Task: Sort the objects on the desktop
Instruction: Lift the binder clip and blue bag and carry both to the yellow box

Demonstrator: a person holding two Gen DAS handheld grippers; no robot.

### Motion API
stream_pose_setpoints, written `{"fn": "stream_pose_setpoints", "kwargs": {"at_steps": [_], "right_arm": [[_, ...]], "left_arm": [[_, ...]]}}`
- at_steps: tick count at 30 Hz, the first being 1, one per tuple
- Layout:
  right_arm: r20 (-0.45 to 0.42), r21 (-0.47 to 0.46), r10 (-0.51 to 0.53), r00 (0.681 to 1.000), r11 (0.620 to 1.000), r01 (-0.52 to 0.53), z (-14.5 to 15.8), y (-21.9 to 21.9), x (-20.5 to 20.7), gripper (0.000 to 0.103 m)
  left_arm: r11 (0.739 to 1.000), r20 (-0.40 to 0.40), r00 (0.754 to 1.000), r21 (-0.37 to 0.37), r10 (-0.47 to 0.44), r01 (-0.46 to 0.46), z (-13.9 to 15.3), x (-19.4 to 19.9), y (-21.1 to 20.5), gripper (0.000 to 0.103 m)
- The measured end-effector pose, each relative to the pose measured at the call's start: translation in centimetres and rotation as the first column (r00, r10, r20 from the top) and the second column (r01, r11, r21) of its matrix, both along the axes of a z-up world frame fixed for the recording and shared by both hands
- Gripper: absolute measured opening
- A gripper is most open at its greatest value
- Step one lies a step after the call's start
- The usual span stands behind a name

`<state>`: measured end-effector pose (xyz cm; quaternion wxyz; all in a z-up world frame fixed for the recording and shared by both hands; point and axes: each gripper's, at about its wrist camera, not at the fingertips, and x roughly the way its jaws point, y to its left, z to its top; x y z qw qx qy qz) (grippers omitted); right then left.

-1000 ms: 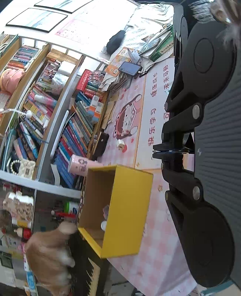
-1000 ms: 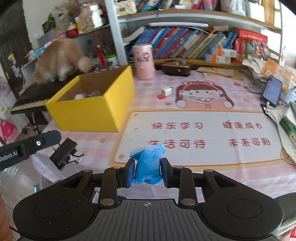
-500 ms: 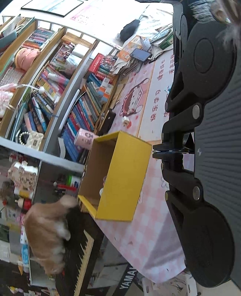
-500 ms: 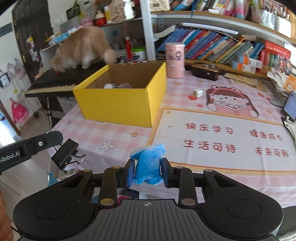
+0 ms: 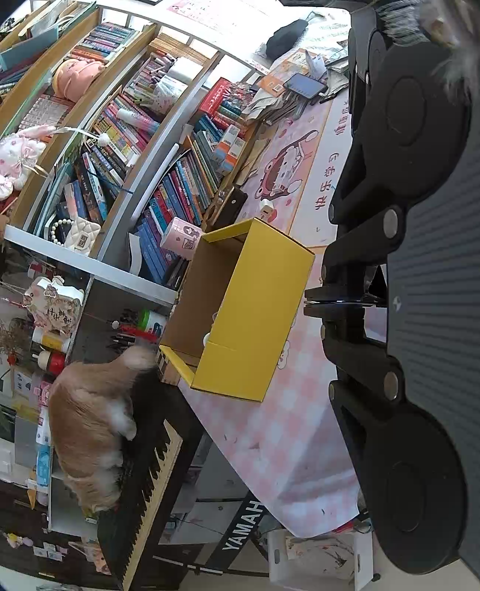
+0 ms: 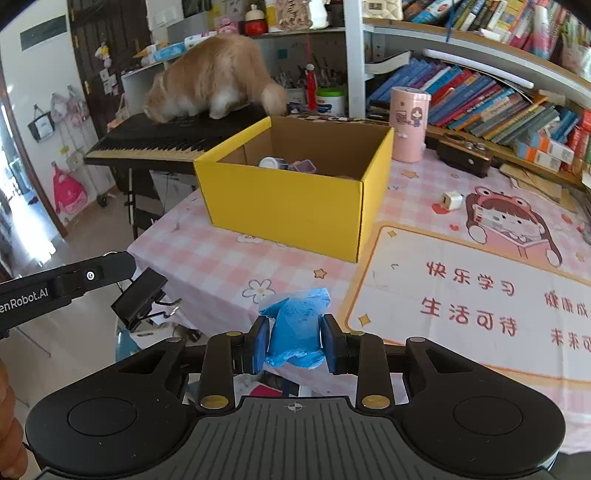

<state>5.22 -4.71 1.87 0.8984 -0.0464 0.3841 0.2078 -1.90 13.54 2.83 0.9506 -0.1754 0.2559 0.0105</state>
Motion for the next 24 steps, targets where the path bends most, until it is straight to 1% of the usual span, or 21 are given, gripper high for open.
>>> {"fn": "stream_pose_setpoints", "kwargs": {"at_steps": [2, 6, 10, 12, 15, 17, 19, 21, 24], "right_arm": [[0.014, 0.000, 0.009, 1.000, 1.000, -0.009, 0.1, -0.1, 0.7, 0.030], [0.069, 0.013, 0.017, 0.997, 1.000, -0.018, 0.9, -0.1, 2.9, 0.030], [0.108, 0.042, 0.025, 0.994, 0.999, -0.029, 1.9, 0.2, 6.7, 0.030], [0.126, 0.058, 0.032, 0.991, 0.998, -0.039, 2.5, 0.4, 8.9, 0.030], [0.158, 0.058, 0.055, 0.986, 0.996, -0.065, 3.2, 0.9, 12.3, 0.030], [0.181, 0.042, 0.073, 0.981, 0.996, -0.082, 3.4, 1.2, 14.8, 0.030], [0.182, 0.018, 0.096, 0.979, 0.995, -0.100, 3.3, 1.7, 17.3, 0.030], [0.171, -0.004, 0.110, 0.979, 0.994, -0.111, 2.8, 2.2, 19.9, 0.030], [0.127, -0.063, 0.165, 0.978, 0.985, -0.158, 1.5, 3.5, 23.8, 0.030]], "left_arm": [[1.000, 0.006, 1.000, -0.003, 0.006, -0.006, 0.2, 0.6, 0.1, 0.002], [1.000, 0.031, 0.999, 0.004, 0.020, -0.020, 1.1, 2.9, 0.1, 0.002], [0.999, 0.080, 0.996, 0.002, 0.046, -0.046, 3.0, 6.6, 0.4, 0.002], [0.999, 0.111, 0.993, 0.025, 0.045, -0.048, 4.0, 8.9, 0.4, 0.002], [0.995, 0.135, 0.990, 0.092, 0.035, -0.048, 4.8, 13.0, 0.0, 0.002], [0.991, 0.125, 0.992, 0.123, 0.033, -0.048, 4.8, 15.8, 0.0, 0.002], [0.989, 0.099, 0.994, 0.138, 0.038, -0.052, 4.3, 18.9, 0.1, 0.002], [0.987, 0.054, 0.998, 0.154, 0.039, -0.047, 3.4, 22.2, 0.2, 0.002], [0.979, -0.016, 0.999, 0.200, 0.035, -0.032, 2.0, 26.7, -0.2, 0.002]]}}
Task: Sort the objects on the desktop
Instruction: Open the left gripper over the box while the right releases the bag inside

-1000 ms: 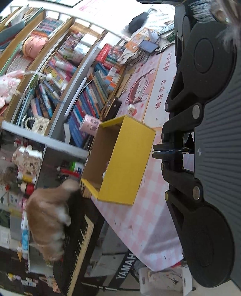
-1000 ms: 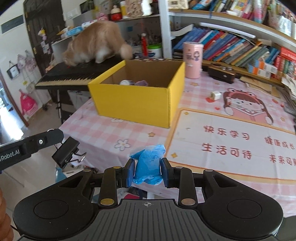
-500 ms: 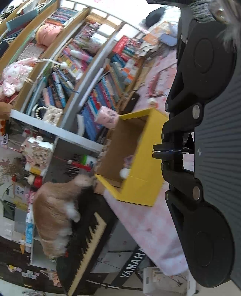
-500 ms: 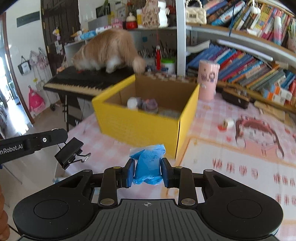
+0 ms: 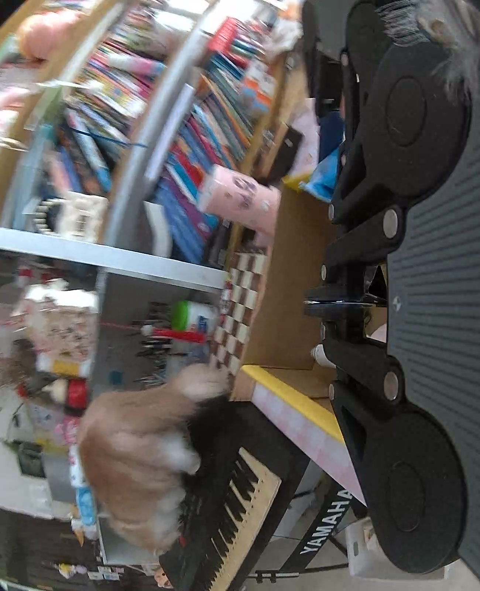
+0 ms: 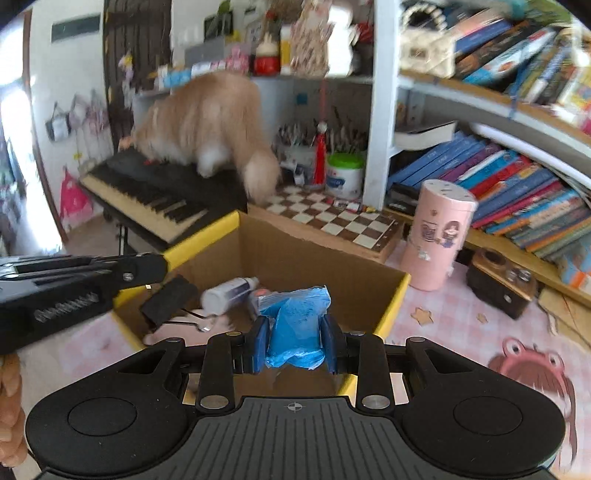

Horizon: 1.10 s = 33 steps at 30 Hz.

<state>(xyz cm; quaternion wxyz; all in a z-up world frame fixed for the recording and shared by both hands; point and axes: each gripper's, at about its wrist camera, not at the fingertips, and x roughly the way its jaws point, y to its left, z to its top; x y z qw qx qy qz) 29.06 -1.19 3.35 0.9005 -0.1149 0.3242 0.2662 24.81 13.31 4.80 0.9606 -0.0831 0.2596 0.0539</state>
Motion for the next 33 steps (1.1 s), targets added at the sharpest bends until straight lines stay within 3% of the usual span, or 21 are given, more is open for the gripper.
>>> {"fn": "stream_pose_setpoints", "kwargs": {"at_steps": [5, 9, 16, 19, 20, 23, 28, 33], "right_arm": [[-0.082, -0.159, 0.096, 0.992, 0.981, -0.108, -2.8, 2.9, 5.8, 0.029], [-0.169, -0.254, 0.138, 0.976, 0.951, -0.179, -5.0, 4.2, 9.0, 0.029], [-0.209, -0.298, 0.174, 0.962, 0.926, -0.232, -6.7, 4.7, 10.2, 0.030], [-0.187, -0.286, 0.168, 0.968, 0.934, -0.217, -6.6, 4.4, 10.3, 0.032], [-0.180, -0.278, 0.163, 0.970, 0.938, -0.209, -6.6, 4.4, 10.6, 0.032], [-0.150, -0.231, 0.148, 0.978, 0.956, -0.180, -5.6, 3.6, 10.1, 0.034], [-0.064, -0.129, 0.104, 0.993, 0.985, -0.112, -2.3, 1.3, 7.6, 0.039], [0.104, -0.037, -0.027, 0.994, 0.999, 0.031, 1.4, -1.3, 2.7, 0.049]], "left_arm": [[0.997, -0.147, 0.989, 0.066, -0.034, 0.044, -2.4, 6.0, -0.8, 0.002], [0.994, -0.246, 0.969, 0.097, -0.022, 0.047, -4.3, 8.6, -0.6, 0.002], [0.994, -0.270, 0.963, 0.097, -0.031, 0.059, -5.1, 9.2, -0.8, 0.002], [0.995, -0.245, 0.969, 0.093, -0.023, 0.047, -4.8, 8.6, -0.6, 0.005], [0.995, -0.232, 0.973, 0.093, -0.022, 0.044, -4.5, 8.5, -0.6, 0.010], [0.996, -0.155, 0.988, 0.084, -0.015, 0.029, -3.0, 7.1, -0.4, 0.042], [0.998, 0.004, 1.000, 0.070, 0.001, -0.002, 0.5, 3.3, -0.2, 0.061], [0.998, 0.115, 0.993, 0.054, 0.008, -0.014, 3.7, -1.7, -0.2, 0.076]]}}
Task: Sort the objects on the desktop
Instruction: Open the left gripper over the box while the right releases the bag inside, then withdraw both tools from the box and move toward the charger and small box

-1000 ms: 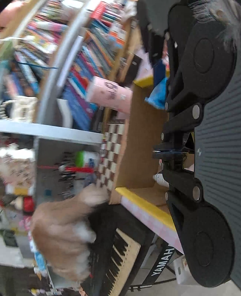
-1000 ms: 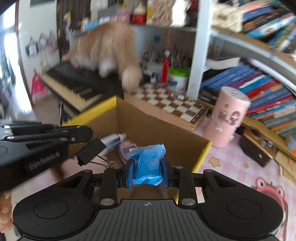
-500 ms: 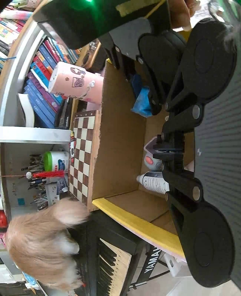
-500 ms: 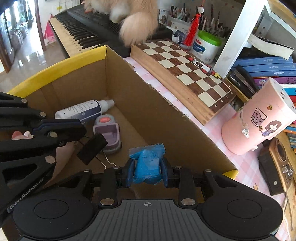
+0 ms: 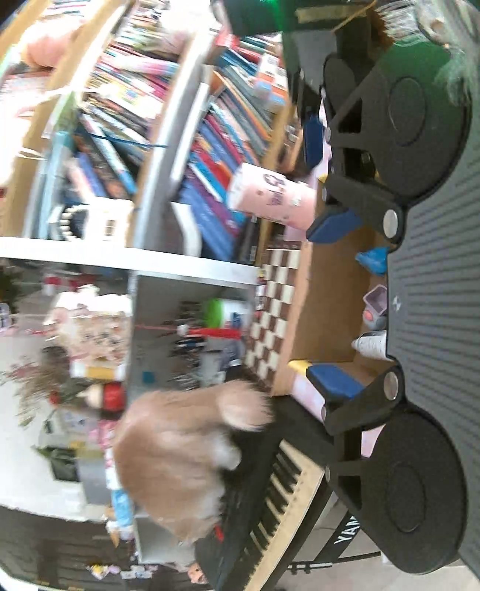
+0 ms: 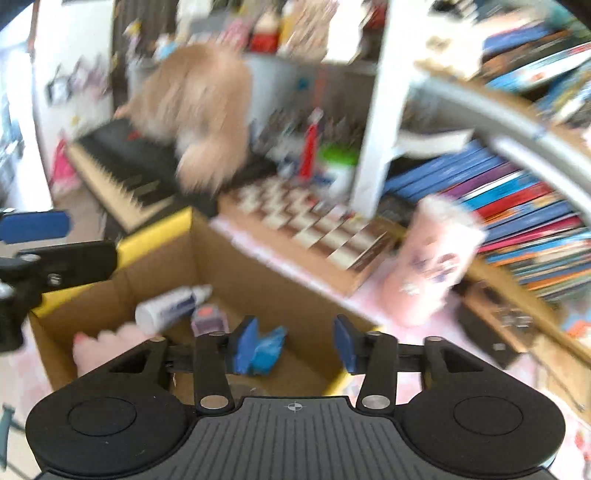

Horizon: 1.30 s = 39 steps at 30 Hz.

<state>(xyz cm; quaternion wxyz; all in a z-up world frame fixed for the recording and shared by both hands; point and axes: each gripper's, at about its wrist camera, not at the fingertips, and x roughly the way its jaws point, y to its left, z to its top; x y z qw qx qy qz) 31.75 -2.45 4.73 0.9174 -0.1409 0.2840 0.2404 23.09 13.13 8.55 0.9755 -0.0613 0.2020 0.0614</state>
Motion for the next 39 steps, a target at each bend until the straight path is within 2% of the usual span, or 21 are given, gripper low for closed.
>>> {"fn": "stream_pose_setpoints", "kwargs": {"at_steps": [3, 6, 12, 16, 19, 22, 26, 32, 39], "right_arm": [[0.048, 0.080, -0.068, 0.997, 0.995, 0.064, 1.9, -2.0, -3.4, 0.049], [0.072, 0.143, -0.131, 0.989, 0.982, 0.120, 2.9, -3.8, -6.5, 0.050], [0.087, 0.173, -0.235, 0.968, 0.961, 0.217, 3.0, -6.1, -13.5, 0.052], [0.072, 0.192, -0.317, 0.946, 0.935, 0.298, 2.3, -7.5, -18.2, 0.054], [0.056, 0.187, -0.383, 0.922, 0.911, 0.367, 0.6, -8.2, -21.8, 0.058], [-0.015, 0.158, -0.440, 0.898, 0.886, 0.437, -1.5, -8.8, -24.5, 0.058], [-0.075, 0.135, -0.476, 0.876, 0.866, 0.482, -2.9, -9.8, -27.2, 0.058], [-0.122, 0.105, -0.533, 0.837, 0.831, 0.545, -3.8, -10.7, -29.6, 0.069], [-0.153, 0.071, -0.569, 0.808, 0.809, 0.583, -4.6, -11.5, -31.4, 0.071]], "left_arm": [[1.000, 0.046, 0.999, 0.001, 0.003, -0.003, 1.1, -3.5, -0.2, 0.084], [1.000, 0.075, 0.997, 0.014, 0.006, -0.007, 1.4, -7.2, -0.4, 0.086], [1.000, 0.071, 0.997, 0.006, 0.001, -0.001, 0.8, -13.5, -1.3, 0.090], [1.000, 0.049, 0.998, 0.020, -0.025, 0.024, -0.8, -16.8, -2.5, 0.095], [0.998, 0.017, 0.998, 0.043, -0.054, 0.053, -2.6, -18.2, -3.7, 0.095], [0.995, -0.029, 0.997, 0.071, -0.074, 0.076, -4.0, -19.6, -5.2, 0.095], [0.988, -0.094, 0.985, 0.039, -0.144, 0.149, -5.4, -21.1, -6.8, 0.096], [0.961, -0.173, 0.949, 0.040, -0.264, 0.274, -6.7, -22.6, -9.4, 0.097], [0.949, -0.202, 0.932, 0.031, -0.301, 0.313, -7.3, -22.9, -10.5, 0.100]]}}
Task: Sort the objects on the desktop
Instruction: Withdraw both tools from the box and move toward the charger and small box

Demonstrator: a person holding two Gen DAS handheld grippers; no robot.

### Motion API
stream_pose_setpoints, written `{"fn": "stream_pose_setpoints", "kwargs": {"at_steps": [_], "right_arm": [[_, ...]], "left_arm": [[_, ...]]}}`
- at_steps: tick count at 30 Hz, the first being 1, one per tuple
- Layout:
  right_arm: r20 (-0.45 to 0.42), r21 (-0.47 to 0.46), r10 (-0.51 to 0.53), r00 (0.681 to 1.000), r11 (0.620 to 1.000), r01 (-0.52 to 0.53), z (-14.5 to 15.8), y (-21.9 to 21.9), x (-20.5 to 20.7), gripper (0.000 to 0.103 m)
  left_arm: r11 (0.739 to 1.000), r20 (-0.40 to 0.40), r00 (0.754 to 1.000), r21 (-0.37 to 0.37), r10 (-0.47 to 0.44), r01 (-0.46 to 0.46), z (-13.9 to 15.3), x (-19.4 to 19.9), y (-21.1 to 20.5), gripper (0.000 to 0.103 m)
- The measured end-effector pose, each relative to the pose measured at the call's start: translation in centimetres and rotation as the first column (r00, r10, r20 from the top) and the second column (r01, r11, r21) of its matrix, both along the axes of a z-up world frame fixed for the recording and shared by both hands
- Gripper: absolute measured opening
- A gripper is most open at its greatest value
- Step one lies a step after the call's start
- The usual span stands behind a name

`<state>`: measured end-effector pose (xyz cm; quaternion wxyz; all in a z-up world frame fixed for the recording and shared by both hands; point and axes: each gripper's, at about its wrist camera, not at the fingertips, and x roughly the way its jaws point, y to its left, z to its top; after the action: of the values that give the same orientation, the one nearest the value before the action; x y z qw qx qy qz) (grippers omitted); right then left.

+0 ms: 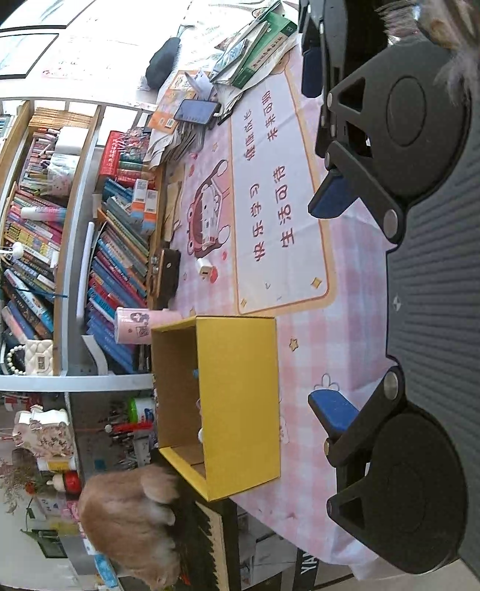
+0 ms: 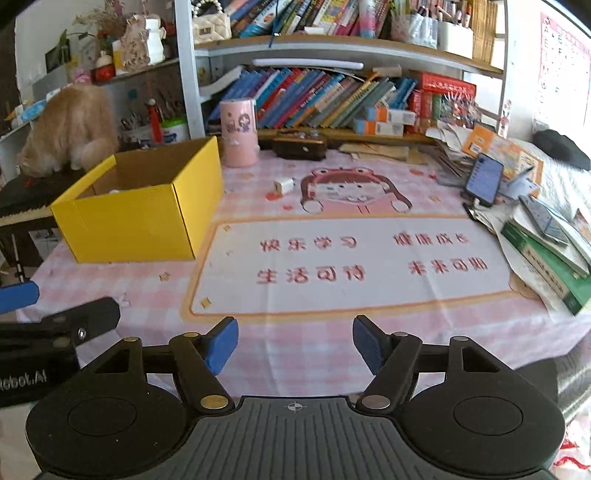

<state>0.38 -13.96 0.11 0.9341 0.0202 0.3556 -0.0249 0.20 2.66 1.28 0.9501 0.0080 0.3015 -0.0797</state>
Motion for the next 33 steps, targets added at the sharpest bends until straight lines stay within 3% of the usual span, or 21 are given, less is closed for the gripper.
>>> {"fn": "stream_pose_setpoints", "kwargs": {"at_steps": [15, 33], "right_arm": [[-0.043, -0.018, -0.075, 0.996, 0.997, 0.075, -0.3, -2.6, 0.3, 0.075], [-0.079, -0.031, -0.133, 0.988, 0.991, 0.130, -1.2, -7.8, 4.7, 0.078]], "left_arm": [[0.997, -0.066, 0.995, -0.001, -0.079, 0.079, -0.7, 2.2, -2.9, 0.101], [0.989, -0.096, 0.984, -0.010, -0.150, 0.150, -1.8, 7.6, -8.8, 0.101]]}}
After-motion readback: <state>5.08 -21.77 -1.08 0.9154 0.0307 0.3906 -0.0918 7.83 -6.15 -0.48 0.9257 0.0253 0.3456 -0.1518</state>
